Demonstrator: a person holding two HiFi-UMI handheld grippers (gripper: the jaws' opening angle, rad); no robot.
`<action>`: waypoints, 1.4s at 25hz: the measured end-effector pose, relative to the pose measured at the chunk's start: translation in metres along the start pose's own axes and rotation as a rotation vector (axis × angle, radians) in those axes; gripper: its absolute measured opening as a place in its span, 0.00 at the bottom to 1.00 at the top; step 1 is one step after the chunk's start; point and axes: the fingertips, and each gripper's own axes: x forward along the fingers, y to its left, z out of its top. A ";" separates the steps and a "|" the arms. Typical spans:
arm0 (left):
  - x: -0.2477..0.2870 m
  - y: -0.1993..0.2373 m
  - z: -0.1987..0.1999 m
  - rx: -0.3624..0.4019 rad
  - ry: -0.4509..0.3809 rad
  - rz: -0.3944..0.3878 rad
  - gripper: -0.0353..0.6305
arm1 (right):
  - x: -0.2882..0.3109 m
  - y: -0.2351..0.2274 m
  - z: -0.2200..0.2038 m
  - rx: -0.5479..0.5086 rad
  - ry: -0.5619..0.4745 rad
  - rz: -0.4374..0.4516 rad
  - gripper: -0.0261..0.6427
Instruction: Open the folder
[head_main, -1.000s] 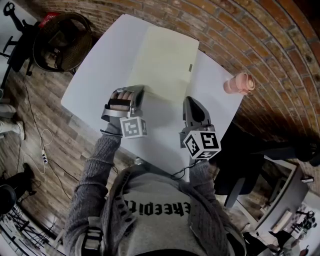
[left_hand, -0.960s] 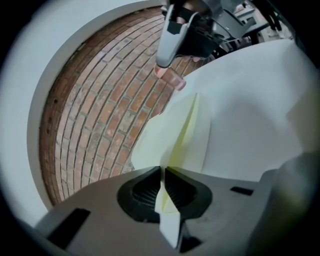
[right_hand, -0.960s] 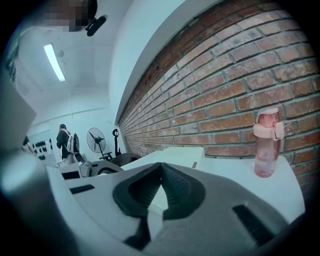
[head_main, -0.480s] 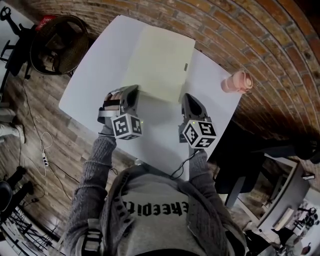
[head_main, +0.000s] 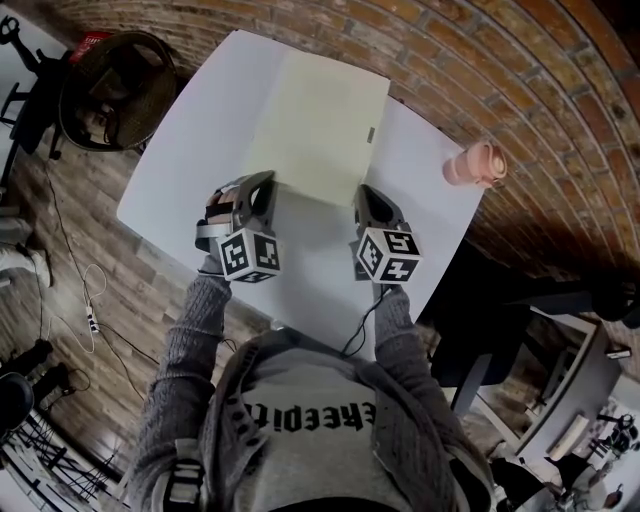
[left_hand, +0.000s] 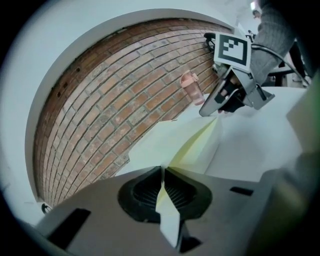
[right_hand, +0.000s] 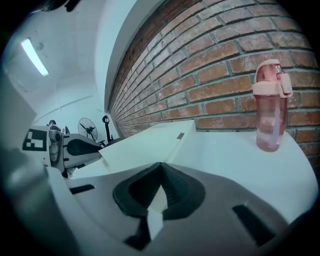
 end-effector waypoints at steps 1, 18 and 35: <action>0.000 0.001 0.001 -0.023 -0.005 0.001 0.09 | 0.000 0.000 0.000 -0.007 0.004 0.000 0.05; -0.037 0.088 -0.043 -0.930 -0.061 0.140 0.07 | -0.001 -0.003 -0.001 -0.024 0.020 -0.015 0.05; -0.036 0.092 -0.134 -1.279 0.125 0.257 0.07 | 0.000 0.003 0.000 -0.052 0.025 -0.013 0.05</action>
